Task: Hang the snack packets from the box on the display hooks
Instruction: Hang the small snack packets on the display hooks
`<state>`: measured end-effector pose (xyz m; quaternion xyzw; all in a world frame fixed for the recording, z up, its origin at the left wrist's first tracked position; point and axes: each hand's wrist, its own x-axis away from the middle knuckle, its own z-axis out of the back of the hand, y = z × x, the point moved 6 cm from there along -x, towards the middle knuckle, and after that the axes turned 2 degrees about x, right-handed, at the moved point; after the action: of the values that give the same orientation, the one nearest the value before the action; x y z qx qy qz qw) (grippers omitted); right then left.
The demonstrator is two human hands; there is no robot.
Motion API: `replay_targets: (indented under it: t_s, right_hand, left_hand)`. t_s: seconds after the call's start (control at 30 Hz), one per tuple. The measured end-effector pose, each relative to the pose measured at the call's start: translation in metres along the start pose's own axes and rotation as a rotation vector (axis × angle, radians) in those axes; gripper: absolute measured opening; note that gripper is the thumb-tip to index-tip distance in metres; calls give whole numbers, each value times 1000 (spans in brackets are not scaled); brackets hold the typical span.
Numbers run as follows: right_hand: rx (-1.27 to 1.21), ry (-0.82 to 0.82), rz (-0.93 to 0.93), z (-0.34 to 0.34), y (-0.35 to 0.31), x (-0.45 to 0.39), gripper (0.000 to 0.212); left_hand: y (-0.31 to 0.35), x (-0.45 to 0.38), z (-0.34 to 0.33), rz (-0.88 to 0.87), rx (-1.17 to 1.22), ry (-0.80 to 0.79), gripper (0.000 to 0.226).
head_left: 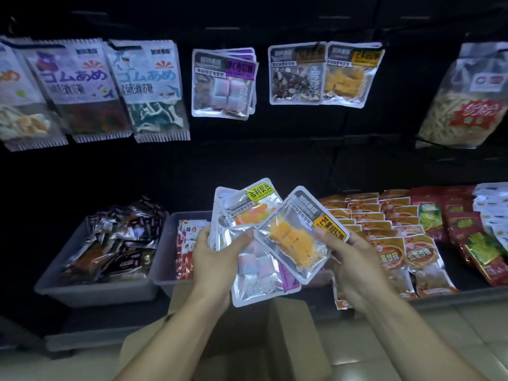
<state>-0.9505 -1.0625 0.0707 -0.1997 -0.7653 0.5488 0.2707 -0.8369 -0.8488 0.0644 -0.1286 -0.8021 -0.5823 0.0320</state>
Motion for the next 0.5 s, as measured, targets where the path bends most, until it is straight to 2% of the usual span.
replay_targets:
  t_s: [0.07, 0.17, 0.23, 0.37, 0.43, 0.5]
  right_hand:
    - [-77, 49, -12, 3, 1, 0, 25]
    - [-175, 18, -77, 2, 6, -1, 28]
    - [-70, -56, -65, -3, 3, 2, 29]
    - [221, -121, 97, -2, -11, 8, 35]
    - [330, -92, 180, 4, -19, 8, 39]
    - [306, -6, 230, 11, -29, 9, 45]
  left_hand:
    - [-3, 3, -4, 1, -25, -8, 43]
    - [-10, 7, -13, 19, -66, -19, 44]
    - [-16, 9, -19, 37, -54, -30, 41]
    - [-20, 10, -30, 73, 28, -37, 36]
    - [-21, 7, -37, 84, 51, -39, 39]
    - [-19, 4, -45, 77, 41, -48, 42]
